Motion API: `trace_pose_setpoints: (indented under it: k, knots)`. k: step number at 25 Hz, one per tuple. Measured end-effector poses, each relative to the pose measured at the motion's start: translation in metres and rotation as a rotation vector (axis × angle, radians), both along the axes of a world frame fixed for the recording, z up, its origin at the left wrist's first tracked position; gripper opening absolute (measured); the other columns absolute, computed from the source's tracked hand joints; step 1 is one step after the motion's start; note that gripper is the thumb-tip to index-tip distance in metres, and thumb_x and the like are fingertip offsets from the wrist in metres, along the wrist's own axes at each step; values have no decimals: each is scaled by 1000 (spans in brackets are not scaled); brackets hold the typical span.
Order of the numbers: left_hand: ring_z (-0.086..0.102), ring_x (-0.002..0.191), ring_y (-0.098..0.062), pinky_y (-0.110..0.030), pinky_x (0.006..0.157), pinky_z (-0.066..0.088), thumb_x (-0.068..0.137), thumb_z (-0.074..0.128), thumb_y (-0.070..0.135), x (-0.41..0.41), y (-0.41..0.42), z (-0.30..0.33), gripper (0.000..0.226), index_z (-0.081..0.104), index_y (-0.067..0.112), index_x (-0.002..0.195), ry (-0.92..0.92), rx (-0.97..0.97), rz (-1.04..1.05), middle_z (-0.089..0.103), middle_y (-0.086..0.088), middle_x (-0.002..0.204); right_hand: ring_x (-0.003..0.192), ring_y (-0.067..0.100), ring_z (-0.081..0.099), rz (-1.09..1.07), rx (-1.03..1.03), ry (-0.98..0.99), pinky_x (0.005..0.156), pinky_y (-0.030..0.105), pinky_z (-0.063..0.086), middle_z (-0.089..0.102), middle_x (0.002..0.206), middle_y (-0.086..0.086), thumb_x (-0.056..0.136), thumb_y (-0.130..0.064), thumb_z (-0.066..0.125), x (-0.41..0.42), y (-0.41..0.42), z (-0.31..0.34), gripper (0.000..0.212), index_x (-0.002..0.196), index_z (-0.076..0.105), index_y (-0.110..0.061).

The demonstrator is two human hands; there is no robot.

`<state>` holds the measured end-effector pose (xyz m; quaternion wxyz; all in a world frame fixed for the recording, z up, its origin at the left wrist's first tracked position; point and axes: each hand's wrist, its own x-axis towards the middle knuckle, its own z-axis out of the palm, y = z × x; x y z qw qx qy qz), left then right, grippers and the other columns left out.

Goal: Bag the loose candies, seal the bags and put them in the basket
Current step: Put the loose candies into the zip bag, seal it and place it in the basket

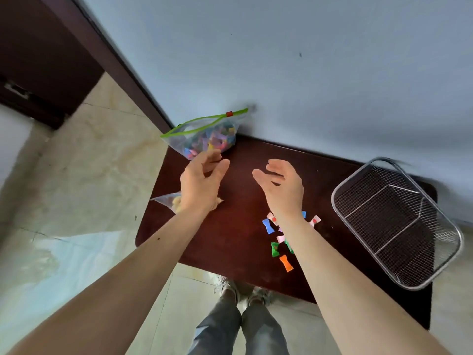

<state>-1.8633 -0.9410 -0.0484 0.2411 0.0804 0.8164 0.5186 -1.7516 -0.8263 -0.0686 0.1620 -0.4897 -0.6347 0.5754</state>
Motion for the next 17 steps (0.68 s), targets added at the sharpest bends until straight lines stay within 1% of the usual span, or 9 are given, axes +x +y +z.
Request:
trace_pose_setpoints:
  k: [2,3,4,7,9,11,13,15,17]
  knots:
    - [66,83,-9,-39,84,56,84,72,32,-15,1,11,17,68,24,98,143,-30,92,71,2,100,89,6,66,87,47,2,79,15,51,65,111,-3,78,-32,78,-28,8,6,45,118,61,-18]
    - [62,81,-9,-38,83,54,83,72,33,-23,1,15,16,68,24,96,216,-51,124,69,2,99,91,10,66,129,83,4,81,18,51,62,114,-1,79,-33,77,-43,12,7,48,121,59,-18]
    - [60,84,-11,-38,84,52,82,72,34,-31,0,17,18,68,23,96,288,-84,143,67,2,100,94,14,64,172,122,2,85,23,51,57,115,0,80,-33,76,-56,15,9,50,124,55,-18]
    - [48,113,-21,-33,94,36,79,72,39,-52,1,15,28,70,27,104,443,-287,122,59,3,116,110,24,54,279,208,-14,95,33,46,41,113,2,84,-28,73,-88,24,9,58,134,45,-20]
    - [39,126,-21,-33,98,27,81,70,40,-63,5,13,32,69,31,111,452,-377,77,53,5,129,118,28,48,306,226,-26,97,30,41,37,112,4,86,-23,70,-101,31,5,57,136,43,-19]
    - [39,131,-21,-37,105,26,86,66,38,-76,9,11,31,68,32,116,430,-402,35,54,5,133,115,29,52,308,243,-54,96,28,39,37,112,4,88,-21,66,-111,39,-2,53,136,45,-20]
    - [49,127,-21,-41,108,32,89,62,34,-88,13,8,29,68,30,117,368,-387,21,62,4,129,110,31,57,309,273,-90,96,30,40,43,113,7,90,-18,63,-120,45,-9,44,132,50,-18]
    - [59,117,-22,-45,105,41,88,62,32,-96,16,6,27,70,28,113,276,-352,71,69,3,120,108,34,59,302,293,-115,97,34,43,53,118,12,91,-15,59,-126,50,-15,33,124,58,-13]
    - [64,111,-20,-38,100,47,86,65,30,-100,16,6,25,72,27,109,187,-314,127,72,3,114,102,33,62,258,302,-97,93,42,48,62,113,11,90,-13,60,-128,51,-19,21,111,64,-10]
